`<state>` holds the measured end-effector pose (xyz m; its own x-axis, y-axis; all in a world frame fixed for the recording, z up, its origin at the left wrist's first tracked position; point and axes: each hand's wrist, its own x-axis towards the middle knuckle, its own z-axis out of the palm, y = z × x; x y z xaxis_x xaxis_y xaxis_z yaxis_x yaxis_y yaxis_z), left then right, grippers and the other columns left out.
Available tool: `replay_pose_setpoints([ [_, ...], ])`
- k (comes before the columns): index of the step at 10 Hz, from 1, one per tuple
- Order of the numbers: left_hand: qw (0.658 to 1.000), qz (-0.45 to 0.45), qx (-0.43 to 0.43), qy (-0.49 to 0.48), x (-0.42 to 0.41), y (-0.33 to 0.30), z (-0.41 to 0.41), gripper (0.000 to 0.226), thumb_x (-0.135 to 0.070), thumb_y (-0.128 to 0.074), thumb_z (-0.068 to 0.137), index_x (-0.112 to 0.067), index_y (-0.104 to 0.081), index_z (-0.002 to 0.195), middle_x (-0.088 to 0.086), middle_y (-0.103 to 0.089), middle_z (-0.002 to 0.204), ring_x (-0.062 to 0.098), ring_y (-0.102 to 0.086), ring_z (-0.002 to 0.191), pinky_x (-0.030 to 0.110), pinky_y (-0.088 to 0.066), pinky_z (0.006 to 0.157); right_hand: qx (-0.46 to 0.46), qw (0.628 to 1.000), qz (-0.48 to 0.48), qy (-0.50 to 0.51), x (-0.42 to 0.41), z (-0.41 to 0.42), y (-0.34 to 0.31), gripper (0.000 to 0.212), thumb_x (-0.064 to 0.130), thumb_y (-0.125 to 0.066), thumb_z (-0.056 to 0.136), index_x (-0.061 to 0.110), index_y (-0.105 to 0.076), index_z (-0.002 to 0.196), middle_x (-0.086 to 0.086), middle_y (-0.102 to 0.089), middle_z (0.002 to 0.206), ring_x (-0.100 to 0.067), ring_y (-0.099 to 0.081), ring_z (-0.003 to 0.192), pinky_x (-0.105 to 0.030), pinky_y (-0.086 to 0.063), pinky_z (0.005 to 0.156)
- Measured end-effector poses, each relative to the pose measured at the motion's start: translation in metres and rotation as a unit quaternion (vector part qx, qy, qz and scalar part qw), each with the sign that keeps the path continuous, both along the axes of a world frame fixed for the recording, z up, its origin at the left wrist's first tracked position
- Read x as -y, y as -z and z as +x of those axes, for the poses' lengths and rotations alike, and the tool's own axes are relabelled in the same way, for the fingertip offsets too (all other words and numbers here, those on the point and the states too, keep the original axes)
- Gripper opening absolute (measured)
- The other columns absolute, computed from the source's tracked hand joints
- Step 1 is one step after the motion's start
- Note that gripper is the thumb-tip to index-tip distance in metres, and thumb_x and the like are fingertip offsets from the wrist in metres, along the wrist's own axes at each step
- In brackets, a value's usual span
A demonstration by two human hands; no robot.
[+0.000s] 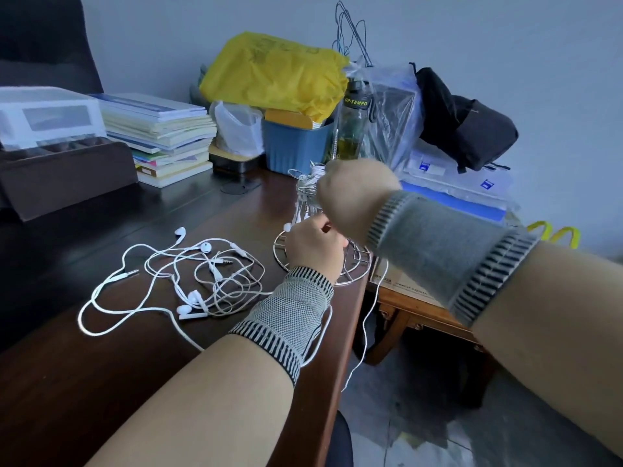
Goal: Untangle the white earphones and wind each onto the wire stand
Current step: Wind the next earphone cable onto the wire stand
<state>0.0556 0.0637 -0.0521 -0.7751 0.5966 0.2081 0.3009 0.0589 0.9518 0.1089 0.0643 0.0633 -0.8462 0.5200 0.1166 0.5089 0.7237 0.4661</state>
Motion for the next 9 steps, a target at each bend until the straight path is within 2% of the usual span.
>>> replay_pose_setpoints([
  [1, 0.999, 0.014, 0.047, -0.007, -0.002, 0.004, -0.004, 0.021, -0.003, -0.048, 0.096, 0.005, -0.067, 0.101, 0.025, -0.068, 0.106, 0.026, -0.057, 0.083, 0.036, -0.051, 0.086, -0.054, 0.998, 0.007, -0.041, 0.008, 0.013, 0.028, 0.023, 0.009, -0.043, 0.096, 0.007, -0.06, 0.111, -0.005, -0.035, 0.091, -0.025, -0.043, 0.074, -0.036, -0.039, 0.063],
  [2, 0.993, 0.09, 0.079, 0.018, -0.008, 0.007, -0.001, 0.021, -0.005, -0.059, 0.088, -0.007, -0.07, 0.069, 0.031, -0.068, 0.088, 0.022, -0.05, 0.067, 0.039, -0.051, 0.071, -0.224, 0.971, -0.074, -0.018, -0.013, 0.026, 0.051, 0.019, 0.013, -0.051, 0.093, 0.014, -0.065, 0.105, -0.001, -0.046, 0.094, -0.022, -0.057, 0.081, -0.03, -0.042, 0.068],
  [3, 0.995, 0.085, 0.041, 0.031, -0.011, 0.012, -0.002, 0.015, -0.02, -0.065, 0.087, -0.011, -0.073, 0.078, 0.01, -0.071, 0.074, 0.024, -0.058, 0.062, 0.04, -0.055, 0.07, -0.452, 0.842, -0.292, 0.031, -0.027, 0.045, 0.074, 0.012, 0.013, -0.06, 0.09, 0.016, -0.071, 0.094, 0.005, -0.065, 0.078, -0.011, -0.06, 0.068, -0.026, -0.049, 0.067],
  [4, 0.997, 0.073, 0.005, 0.02, -0.009, 0.011, -0.002, 0.021, -0.028, -0.063, 0.089, -0.013, -0.077, 0.093, 0.004, -0.072, 0.073, 0.018, -0.062, 0.061, 0.033, -0.055, 0.064, -0.544, 0.704, -0.452, 0.056, -0.039, 0.057, 0.08, 0.009, 0.008, -0.066, 0.086, 0.011, -0.069, 0.079, 0.001, -0.063, 0.061, -0.007, -0.051, 0.045, -0.027, -0.046, 0.05],
  [5, 0.997, 0.072, -0.004, 0.018, -0.007, 0.01, -0.001, 0.021, -0.03, -0.063, 0.088, -0.016, -0.077, 0.092, -0.005, -0.065, 0.062, 0.014, -0.059, 0.057, 0.037, -0.059, 0.064, -0.55, 0.695, -0.458, 0.064, -0.046, 0.058, 0.083, 0.011, 0.012, -0.069, 0.086, 0.011, -0.069, 0.075, 0.001, -0.061, 0.061, -0.001, -0.044, 0.041, -0.019, -0.038, 0.044],
  [6, 0.997, 0.071, -0.005, 0.017, -0.007, 0.011, -0.001, 0.023, -0.033, -0.06, 0.083, -0.017, -0.076, 0.087, -0.008, -0.061, 0.056, 0.015, -0.057, 0.057, 0.045, -0.059, 0.067, -0.549, 0.695, -0.46, 0.065, -0.051, 0.05, 0.089, 0.015, 0.014, -0.07, 0.085, 0.013, -0.069, 0.071, -0.002, -0.062, 0.063, -0.01, -0.05, 0.052, -0.027, -0.044, 0.053],
  [7, 0.997, 0.073, -0.001, 0.026, -0.004, 0.009, 0.0, 0.018, -0.025, -0.06, 0.088, -0.016, -0.076, 0.084, -0.009, -0.058, 0.05, 0.01, -0.053, 0.052, 0.034, -0.055, 0.063, -0.532, 0.709, -0.454, 0.088, -0.056, 0.046, 0.097, 0.017, 0.019, -0.069, 0.086, 0.015, -0.07, 0.07, -0.004, -0.063, 0.064, -0.012, -0.052, 0.057, -0.028, -0.045, 0.058],
  [8, 0.997, 0.074, -0.01, 0.032, -0.002, 0.009, 0.001, 0.017, -0.015, -0.057, 0.092, -0.011, -0.073, 0.088, -0.01, -0.058, 0.05, -0.001, -0.05, 0.045, 0.02, -0.045, 0.057, -0.54, 0.703, -0.452, 0.1, -0.062, 0.048, 0.102, 0.018, 0.021, -0.07, 0.085, 0.017, -0.068, 0.067, 0.006, -0.056, 0.053, -0.002, -0.045, 0.042, -0.02, -0.039, 0.047],
  [9, 0.996, 0.077, -0.016, 0.035, -0.001, 0.007, 0.001, 0.018, -0.01, -0.054, 0.091, -0.017, -0.07, 0.084, -0.009, -0.058, 0.053, -0.002, -0.049, 0.044, 0.019, -0.043, 0.056, -0.526, 0.706, -0.465, 0.096, -0.065, 0.051, 0.104, 0.018, 0.021, -0.07, 0.085, 0.017, -0.069, 0.067, 0.012, -0.053, 0.045, 0.001, -0.042, 0.036, -0.02, -0.036, 0.045],
])
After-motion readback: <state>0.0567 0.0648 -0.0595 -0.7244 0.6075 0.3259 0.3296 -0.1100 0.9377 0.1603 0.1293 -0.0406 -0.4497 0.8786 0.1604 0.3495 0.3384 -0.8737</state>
